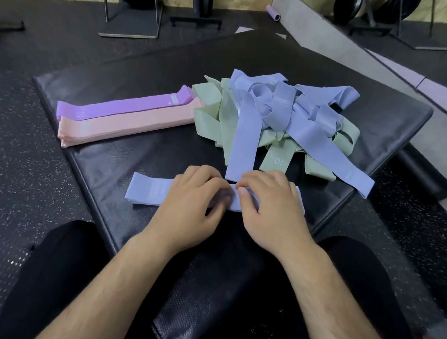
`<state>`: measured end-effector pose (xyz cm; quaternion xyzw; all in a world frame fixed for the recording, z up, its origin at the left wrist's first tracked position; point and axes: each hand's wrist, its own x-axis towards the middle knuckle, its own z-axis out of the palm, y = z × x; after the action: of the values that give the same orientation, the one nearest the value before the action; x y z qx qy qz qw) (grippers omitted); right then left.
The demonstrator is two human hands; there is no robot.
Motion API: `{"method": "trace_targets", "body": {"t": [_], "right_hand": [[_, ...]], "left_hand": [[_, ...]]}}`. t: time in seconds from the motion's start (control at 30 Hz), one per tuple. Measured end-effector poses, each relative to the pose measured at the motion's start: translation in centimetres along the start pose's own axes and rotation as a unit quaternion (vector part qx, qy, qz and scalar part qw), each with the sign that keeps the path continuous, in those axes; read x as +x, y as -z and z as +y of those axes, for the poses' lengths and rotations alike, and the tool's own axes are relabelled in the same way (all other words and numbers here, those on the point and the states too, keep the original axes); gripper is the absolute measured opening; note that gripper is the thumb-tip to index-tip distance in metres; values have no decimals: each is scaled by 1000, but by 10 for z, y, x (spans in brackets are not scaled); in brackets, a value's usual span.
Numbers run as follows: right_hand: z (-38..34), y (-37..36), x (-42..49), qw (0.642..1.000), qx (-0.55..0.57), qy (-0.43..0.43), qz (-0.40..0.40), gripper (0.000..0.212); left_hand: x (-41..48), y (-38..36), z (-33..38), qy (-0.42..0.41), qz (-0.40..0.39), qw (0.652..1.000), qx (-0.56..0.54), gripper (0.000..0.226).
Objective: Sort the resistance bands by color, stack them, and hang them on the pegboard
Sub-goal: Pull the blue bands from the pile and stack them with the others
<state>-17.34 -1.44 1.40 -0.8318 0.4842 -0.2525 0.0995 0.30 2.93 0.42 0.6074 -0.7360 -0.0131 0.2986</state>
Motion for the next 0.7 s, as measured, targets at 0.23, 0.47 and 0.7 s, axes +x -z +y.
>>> {"method": "trace_targets", "body": {"t": [0.23,0.47,0.7], "right_hand": [[5,2,1,999,47,5,22,26],[-1,4,0,976,126,136,110,17],[-11,9,-5,969,230,63,63,25]], "left_hand": [[0,0,-1,10,11,999,-28,29],[0,3,1,-50,61,996,-50,41],[-5,11,7,-15,99,992,-84,4]]}}
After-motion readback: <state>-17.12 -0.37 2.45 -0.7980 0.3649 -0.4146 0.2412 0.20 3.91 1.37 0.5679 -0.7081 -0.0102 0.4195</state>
